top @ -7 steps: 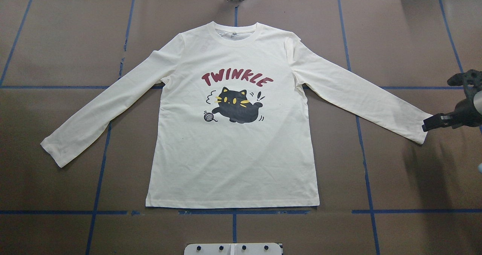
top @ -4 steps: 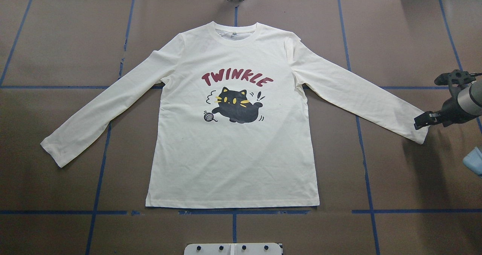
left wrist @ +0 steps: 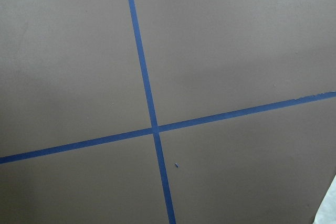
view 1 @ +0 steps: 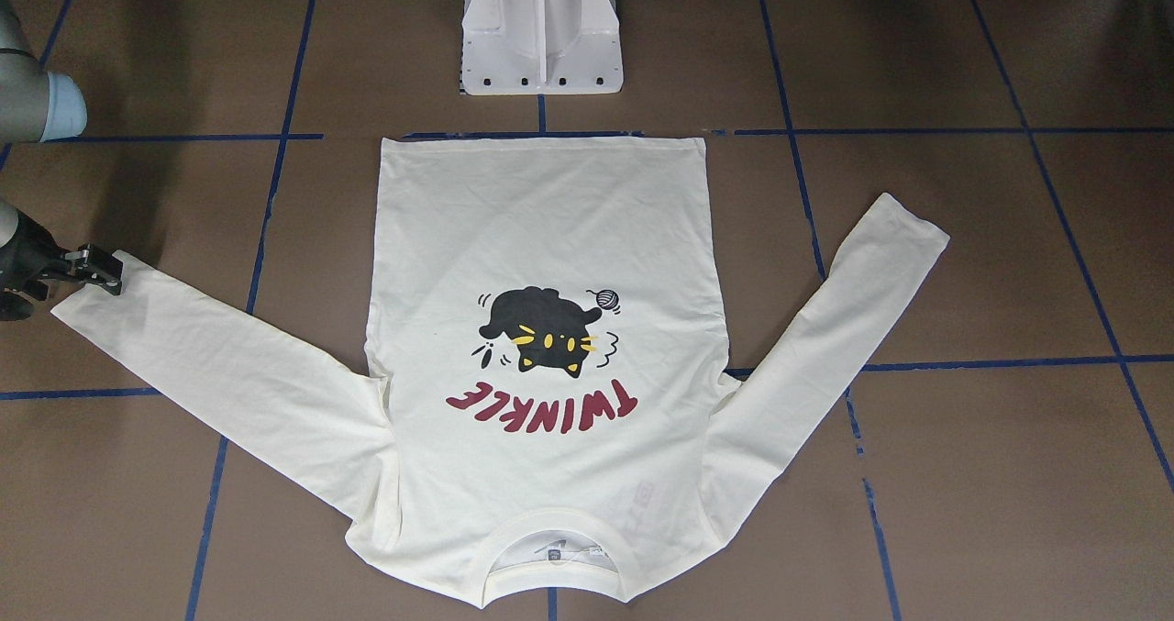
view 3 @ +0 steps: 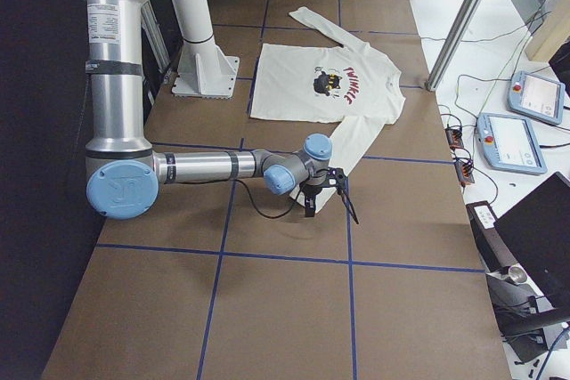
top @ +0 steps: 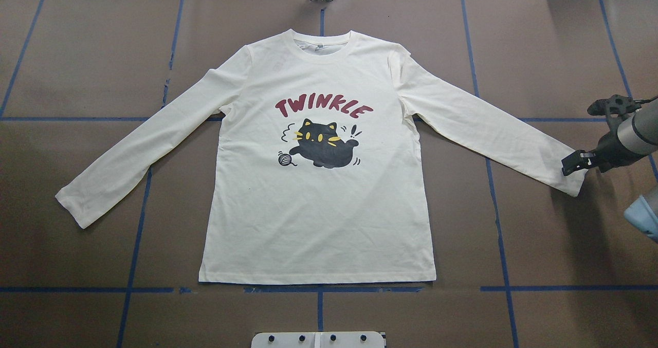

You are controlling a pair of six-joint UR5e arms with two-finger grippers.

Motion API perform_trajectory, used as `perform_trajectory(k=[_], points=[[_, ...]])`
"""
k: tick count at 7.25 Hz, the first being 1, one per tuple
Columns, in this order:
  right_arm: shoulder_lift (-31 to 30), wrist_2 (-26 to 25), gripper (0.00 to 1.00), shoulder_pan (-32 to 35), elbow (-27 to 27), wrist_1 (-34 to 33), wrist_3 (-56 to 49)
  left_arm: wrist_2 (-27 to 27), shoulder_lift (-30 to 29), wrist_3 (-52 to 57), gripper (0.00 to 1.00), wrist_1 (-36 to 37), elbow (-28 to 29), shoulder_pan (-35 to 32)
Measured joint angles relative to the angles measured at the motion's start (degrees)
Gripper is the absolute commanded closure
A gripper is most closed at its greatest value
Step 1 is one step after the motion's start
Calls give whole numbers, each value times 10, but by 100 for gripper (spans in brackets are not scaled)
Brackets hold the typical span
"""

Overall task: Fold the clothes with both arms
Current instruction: 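Reach the right gripper to the sleeve cuff nearest it and grasp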

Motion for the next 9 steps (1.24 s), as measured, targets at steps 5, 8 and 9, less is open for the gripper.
perform_trajectory(k=[5,8,9], points=[[2,29,100,4,11,1,0,-1,-2,-1,0,0,2,0],[20,41,100,27,65,-9,1,-1,-3,-2,0,0,2,0],[66,62,100,37,72,-38,2,-1,-3,-2,0,0,2,0]])
